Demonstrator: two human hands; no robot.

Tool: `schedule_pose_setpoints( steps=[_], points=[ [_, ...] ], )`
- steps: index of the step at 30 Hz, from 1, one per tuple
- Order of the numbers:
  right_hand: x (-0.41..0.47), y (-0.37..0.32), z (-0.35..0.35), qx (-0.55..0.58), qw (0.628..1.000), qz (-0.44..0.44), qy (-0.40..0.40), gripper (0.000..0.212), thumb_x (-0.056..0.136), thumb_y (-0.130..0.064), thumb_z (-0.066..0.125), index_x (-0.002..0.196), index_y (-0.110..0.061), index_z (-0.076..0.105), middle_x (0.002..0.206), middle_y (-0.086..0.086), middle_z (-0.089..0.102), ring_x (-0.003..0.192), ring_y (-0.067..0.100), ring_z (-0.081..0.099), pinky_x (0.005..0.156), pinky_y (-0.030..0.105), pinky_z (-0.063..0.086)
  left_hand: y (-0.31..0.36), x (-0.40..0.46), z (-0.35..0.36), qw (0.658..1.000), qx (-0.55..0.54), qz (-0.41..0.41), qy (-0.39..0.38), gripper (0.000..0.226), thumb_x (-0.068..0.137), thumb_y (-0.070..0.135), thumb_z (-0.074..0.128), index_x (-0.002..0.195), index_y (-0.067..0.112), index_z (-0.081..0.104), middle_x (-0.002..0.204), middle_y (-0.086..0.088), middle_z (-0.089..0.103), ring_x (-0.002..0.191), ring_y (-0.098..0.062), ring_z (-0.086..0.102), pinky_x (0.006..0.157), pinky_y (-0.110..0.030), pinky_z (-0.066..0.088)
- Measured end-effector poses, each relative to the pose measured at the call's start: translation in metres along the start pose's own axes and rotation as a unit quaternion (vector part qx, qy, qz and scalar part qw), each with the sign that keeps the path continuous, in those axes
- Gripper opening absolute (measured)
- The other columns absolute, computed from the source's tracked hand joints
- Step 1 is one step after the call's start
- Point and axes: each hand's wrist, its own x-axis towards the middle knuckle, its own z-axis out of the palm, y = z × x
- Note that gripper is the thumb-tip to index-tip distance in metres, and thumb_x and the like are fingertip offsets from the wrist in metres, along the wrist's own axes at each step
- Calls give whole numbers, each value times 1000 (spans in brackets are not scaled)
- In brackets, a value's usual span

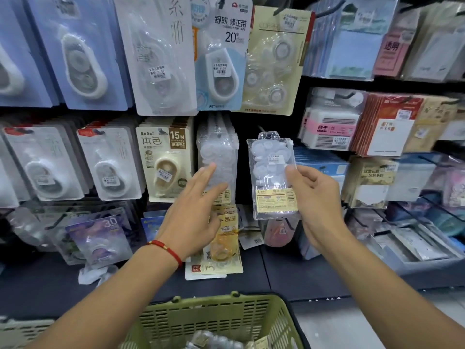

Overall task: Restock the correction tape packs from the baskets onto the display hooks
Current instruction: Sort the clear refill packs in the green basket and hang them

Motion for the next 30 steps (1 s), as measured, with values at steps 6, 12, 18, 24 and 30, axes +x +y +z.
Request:
schedule_pose_setpoints(
  steps=[6, 12, 18, 24, 30],
  points=[
    [7, 28, -12, -334, 941, -23, -37, 48, 102, -42, 63, 141, -14, 57, 117, -6, 70, 108, 15, 68, 99, 39, 52, -6, -36, 4, 996, -54, -38, 52, 47, 86, 2, 68, 132, 13, 66, 147, -4, 56, 139, -25, 46, 114, -39, 41],
    [-15, 92, -28, -601, 738, 30, -306, 27, 103, -34, 59, 122, -17, 66, 117, 10, 74, 116, 33, 66, 97, 40, 53, -27, -135, 48, 976, -14, -209, -58, 42, 89, 17, 71, 130, 24, 61, 133, 2, 57, 126, -27, 51, 100, -44, 48],
    [-74, 188, -48, -659, 665, 168, -309, 77, 108, -38, 51, 163, -4, 10, 162, 21, 24, 146, 43, 36, 112, 50, 39, -60, -236, 87, 913, 115, -333, -203, 96, 89, 27, 72, 164, 43, 14, 172, -8, 12, 153, -37, 20, 113, -58, 39],
    [-125, 271, -87, -473, 829, 219, -201, 50, 103, -28, 62, 140, -3, 40, 116, 28, 65, 105, 49, 66, 84, 54, 57, -80, -261, 113, 840, 84, -496, -204, 107, 84, 34, 82, 166, 27, 13, 154, -22, 37, 131, -49, 50, 100, -60, 50],
    [-108, 279, -117, -421, 851, 235, -207, 38, 94, -40, 75, 117, -15, 58, 99, 12, 71, 88, 37, 71, 74, 52, 63, -68, -249, 130, 842, 110, -506, -154, 84, 91, 40, 70, 162, 22, 29, 145, -19, 51, 114, -48, 62, 82, -55, 53]
  ],
)
